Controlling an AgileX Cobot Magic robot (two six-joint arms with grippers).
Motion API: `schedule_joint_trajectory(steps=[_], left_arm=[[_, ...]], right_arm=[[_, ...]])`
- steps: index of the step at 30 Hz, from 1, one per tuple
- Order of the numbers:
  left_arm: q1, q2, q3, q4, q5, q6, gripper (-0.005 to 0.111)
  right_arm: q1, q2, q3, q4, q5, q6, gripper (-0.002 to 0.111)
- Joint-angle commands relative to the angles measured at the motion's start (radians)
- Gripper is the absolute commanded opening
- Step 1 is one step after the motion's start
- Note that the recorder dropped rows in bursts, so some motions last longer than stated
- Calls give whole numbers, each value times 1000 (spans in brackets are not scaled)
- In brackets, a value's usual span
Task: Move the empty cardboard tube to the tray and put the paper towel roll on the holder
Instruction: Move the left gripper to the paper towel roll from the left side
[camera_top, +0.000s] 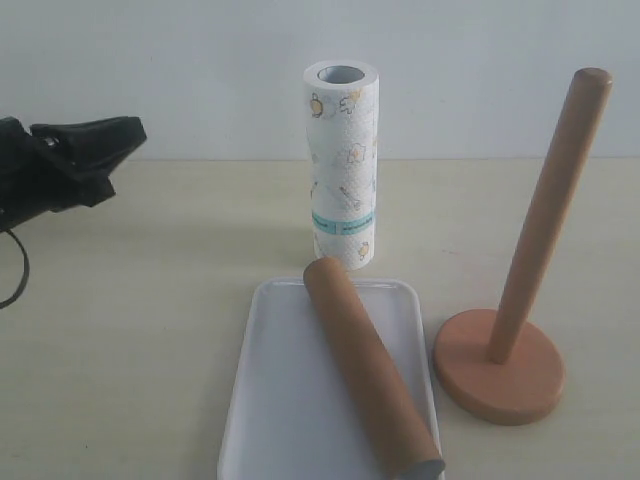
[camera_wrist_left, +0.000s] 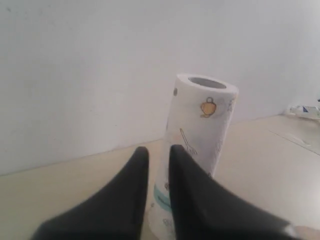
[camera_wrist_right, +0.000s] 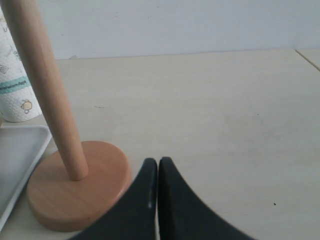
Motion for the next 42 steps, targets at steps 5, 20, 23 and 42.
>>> schedule_joint_trajectory(steps=[5,20,23,42], left_arm=[[-16,127,-131,135,-41,-6,98],[-214,339,-407,55,65,50,105],[-232,409,-461,55,67,54,105],[-298,524,-564,-24,67,166,105]], right_arm=[[-3,-5,-1,1,-2,-2,0],[-3,-5,-1,1,-2,-2,0],[-3,-5,-1,1,-2,-2,0],[-3,-5,-1,1,-2,-2,0]])
